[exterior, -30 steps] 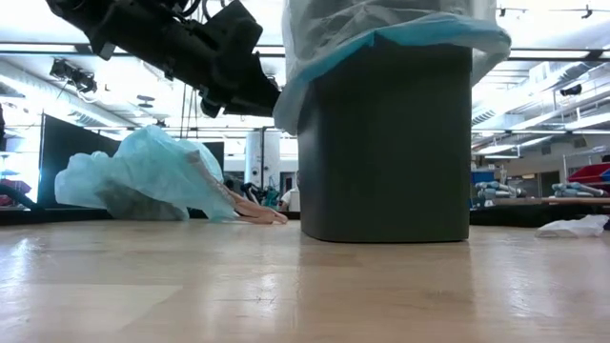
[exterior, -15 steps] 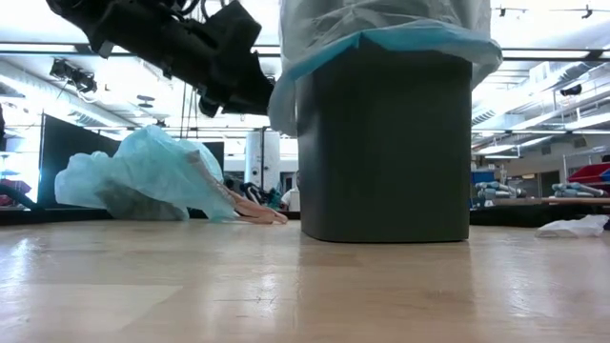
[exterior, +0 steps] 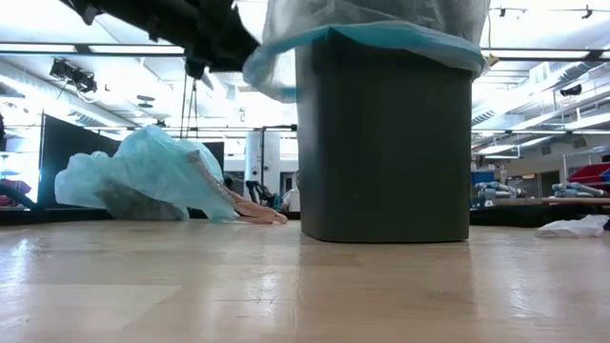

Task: Place trash/remove bag and relplace
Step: Insert a new trash bag into the bin

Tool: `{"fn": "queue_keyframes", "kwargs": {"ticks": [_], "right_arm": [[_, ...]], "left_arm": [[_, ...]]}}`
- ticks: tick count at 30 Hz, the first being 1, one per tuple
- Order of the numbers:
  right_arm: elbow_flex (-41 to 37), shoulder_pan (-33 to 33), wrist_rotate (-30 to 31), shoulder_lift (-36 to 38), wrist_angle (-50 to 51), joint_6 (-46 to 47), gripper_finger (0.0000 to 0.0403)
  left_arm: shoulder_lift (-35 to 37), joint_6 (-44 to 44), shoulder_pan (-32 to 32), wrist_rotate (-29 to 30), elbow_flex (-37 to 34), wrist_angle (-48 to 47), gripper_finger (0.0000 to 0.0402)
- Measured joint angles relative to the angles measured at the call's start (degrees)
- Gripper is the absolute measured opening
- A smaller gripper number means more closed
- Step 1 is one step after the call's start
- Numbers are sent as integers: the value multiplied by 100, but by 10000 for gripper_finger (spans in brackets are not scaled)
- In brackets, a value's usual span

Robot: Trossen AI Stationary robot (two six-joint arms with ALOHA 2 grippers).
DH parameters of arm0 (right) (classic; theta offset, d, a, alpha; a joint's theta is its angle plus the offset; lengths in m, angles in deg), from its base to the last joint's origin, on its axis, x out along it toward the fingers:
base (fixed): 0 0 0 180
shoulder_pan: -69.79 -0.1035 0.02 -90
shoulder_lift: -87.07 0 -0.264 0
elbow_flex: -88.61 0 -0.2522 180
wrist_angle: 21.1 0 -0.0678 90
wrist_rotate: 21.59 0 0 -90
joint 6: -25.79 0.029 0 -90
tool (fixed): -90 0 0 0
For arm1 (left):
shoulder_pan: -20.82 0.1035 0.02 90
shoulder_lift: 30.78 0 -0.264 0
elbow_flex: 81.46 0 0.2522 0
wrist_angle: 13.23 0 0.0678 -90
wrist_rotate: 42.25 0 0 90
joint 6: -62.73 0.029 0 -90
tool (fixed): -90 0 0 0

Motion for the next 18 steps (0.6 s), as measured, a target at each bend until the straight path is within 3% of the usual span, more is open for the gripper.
{"fn": "queue_keyframes", "kwargs": {"ticks": [8,18], "right_arm": [[0,49,147,122,151,89,122],[0,-24,1086,432,367,443,123]], "left_arm": [[-236,-759,18,-181,-4,-980,157],[-503,-489,24,-49,-4,-369,157]]}}
